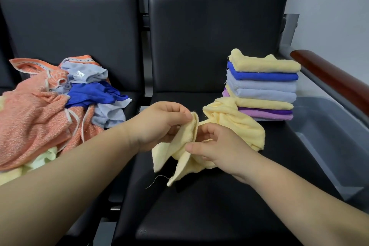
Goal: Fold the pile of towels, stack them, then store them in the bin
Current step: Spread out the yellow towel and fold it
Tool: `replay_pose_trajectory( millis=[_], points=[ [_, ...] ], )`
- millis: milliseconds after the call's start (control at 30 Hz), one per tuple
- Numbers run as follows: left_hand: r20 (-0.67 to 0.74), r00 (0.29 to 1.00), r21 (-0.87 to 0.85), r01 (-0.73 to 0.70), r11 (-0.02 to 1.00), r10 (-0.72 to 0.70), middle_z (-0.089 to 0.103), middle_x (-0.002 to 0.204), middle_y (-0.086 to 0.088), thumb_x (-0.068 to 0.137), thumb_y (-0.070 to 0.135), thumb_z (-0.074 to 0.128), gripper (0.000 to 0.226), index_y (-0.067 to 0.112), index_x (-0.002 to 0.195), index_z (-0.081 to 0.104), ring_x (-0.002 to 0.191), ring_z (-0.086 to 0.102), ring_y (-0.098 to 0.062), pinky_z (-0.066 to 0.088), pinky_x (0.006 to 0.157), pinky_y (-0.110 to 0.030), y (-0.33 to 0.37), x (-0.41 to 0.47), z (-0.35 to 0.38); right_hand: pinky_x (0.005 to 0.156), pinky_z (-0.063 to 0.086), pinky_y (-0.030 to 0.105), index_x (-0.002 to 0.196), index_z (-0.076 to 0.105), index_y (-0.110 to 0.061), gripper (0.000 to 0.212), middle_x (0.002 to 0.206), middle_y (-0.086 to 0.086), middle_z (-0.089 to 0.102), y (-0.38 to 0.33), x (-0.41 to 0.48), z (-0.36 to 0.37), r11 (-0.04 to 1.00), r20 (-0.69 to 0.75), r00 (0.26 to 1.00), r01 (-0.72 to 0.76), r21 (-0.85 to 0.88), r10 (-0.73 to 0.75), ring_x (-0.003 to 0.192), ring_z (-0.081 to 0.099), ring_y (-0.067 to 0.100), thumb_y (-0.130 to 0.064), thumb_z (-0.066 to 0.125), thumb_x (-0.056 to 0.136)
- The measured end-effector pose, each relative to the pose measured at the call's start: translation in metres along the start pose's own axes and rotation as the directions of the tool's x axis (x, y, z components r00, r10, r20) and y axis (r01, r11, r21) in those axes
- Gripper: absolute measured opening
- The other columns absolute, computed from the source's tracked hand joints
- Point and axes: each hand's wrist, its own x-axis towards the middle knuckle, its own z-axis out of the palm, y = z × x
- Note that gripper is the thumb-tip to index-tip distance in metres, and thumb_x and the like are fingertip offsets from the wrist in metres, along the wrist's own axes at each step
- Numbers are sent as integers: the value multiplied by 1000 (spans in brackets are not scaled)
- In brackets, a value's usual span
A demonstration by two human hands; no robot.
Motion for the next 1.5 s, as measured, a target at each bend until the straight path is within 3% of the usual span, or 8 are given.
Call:
replay_pose_trajectory(
  millis=[233,467,667,800,967,1167,1300,1500],
  points=[
    [-19,1000,-46,1,999,-2,64,80,-5,105,13,50,23,14,84,60,71,60,-18,51,65,-31,-1,0,-1,99,58,52,90,68,-6,6,96,15,75,0,6,-15,990,92,988,-127,55,122,92,74,30,-8,74,87],
    [131,991,503,-44,863,-26,65,77,5,76,40,81,30,15,86,68,73,59,-9,47,67,-27,0,-3,-19,103,55,54,127,68,-10,35,122,19,73,-8,11,-58,920,200,936,-329,213,288,115,71,38,-3,67,92],
    [90,994,711,-21,703,-62,61,67,11,82,32,85,20,20,76,70,67,57,-4,46,65,-24,11,-7,-34,67,39,25,77,59,-30,30,79,-14,55,-16,9,-62,757,5,999,-23,-653,34,72,50,8,-40,88,76],
    [53,998,799,-69,597,45,62,70,7,86,33,79,19,18,80,69,67,57,-5,47,66,-26,17,-7,-28,67,43,31,76,68,-12,36,74,0,63,-13,11,-58,831,-44,997,30,-556,-66,73,57,12,-44,85,80],
    [-31,992,636,-74,768,121,61,74,10,92,40,64,20,21,87,62,69,56,-6,46,68,-30,4,-5,-28,96,58,42,107,77,-17,24,108,1,79,-12,8,-55,998,103,994,-30,53,24,105,74,21,-18,84,84],
    [80,990,452,-139,881,115,64,73,2,83,30,81,19,18,82,66,67,60,-11,49,60,-26,12,-7,-22,88,60,44,105,67,-35,55,103,-9,71,-7,13,-53,706,55,997,2,-708,52,96,67,13,-64,74,59],
    [170,985,749,-141,648,17,66,71,6,80,29,86,19,19,79,70,68,61,-7,49,68,-29,4,-4,-24,72,54,30,90,73,-16,36,81,-8,69,-19,9,-66,817,-21,998,40,-576,-64,77,63,11,-48,81,79],
    [22,983,242,-183,953,183,67,89,-5,81,36,72,43,0,100,58,84,64,-16,52,73,-30,7,-5,-28,102,56,44,126,67,-40,63,121,-16,72,-15,3,-66,978,97,995,24,-205,-4,116,67,8,-44,89,67]
  ],
)
